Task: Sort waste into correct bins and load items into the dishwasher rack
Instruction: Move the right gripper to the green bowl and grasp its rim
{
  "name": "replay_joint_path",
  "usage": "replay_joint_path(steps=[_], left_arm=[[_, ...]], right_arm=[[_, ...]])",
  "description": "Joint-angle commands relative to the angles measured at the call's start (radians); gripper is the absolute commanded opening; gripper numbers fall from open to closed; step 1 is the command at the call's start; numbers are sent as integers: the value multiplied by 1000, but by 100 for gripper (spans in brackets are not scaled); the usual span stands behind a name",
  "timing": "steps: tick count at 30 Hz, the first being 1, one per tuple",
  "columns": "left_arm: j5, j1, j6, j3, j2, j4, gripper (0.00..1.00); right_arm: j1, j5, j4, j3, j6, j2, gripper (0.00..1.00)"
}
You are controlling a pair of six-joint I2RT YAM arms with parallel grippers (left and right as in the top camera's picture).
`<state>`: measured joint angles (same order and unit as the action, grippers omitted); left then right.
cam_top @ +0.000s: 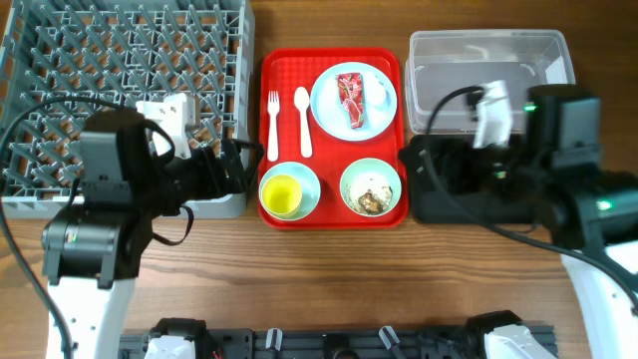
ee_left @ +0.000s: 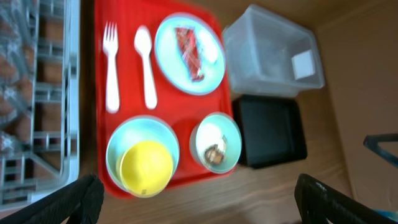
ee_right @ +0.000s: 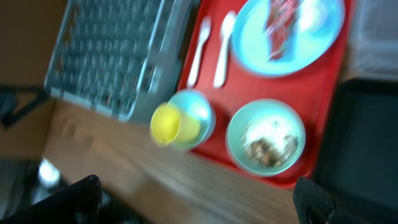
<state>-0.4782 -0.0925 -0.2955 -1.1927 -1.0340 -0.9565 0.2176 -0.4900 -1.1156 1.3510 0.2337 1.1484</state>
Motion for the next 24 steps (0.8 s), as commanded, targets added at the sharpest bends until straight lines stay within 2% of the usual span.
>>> replay_joint_path(steps=[1, 3, 4, 6, 12, 15, 17, 19, 20, 24], left_arm=[[76, -6, 0, -16, -65, -58, 100], [192, -5, -2, -19, -85, -58, 100], [209, 2, -2, -26, -92, -58, 100], [203, 19, -10, -51, -99, -59, 100], [211, 56, -4, -116, -98, -29, 100], [211, 58, -4, -115, -100, -28, 100], [211, 58, -4, -115, -101, -31, 100], [211, 57, -4, -115, -101, -33, 100], [211, 58, -4, -115, -101, -32, 100], [211, 58, -4, -115, -101, -32, 100]], right_arm=[[180, 181, -35, 18, 67, 47, 99], [285, 368, -56, 14, 180, 91, 100], [335, 458, -61, 11, 257, 123, 99], [385, 506, -56, 6, 323, 172, 99], [483, 461, -19, -22, 384, 347, 79], [500, 467, -2, -23, 398, 432, 74], [500, 468, 8, -23, 399, 486, 64], [500, 470, 18, -23, 404, 531, 48], [500, 477, 23, -23, 415, 557, 44], [495, 480, 51, -23, 413, 644, 41]])
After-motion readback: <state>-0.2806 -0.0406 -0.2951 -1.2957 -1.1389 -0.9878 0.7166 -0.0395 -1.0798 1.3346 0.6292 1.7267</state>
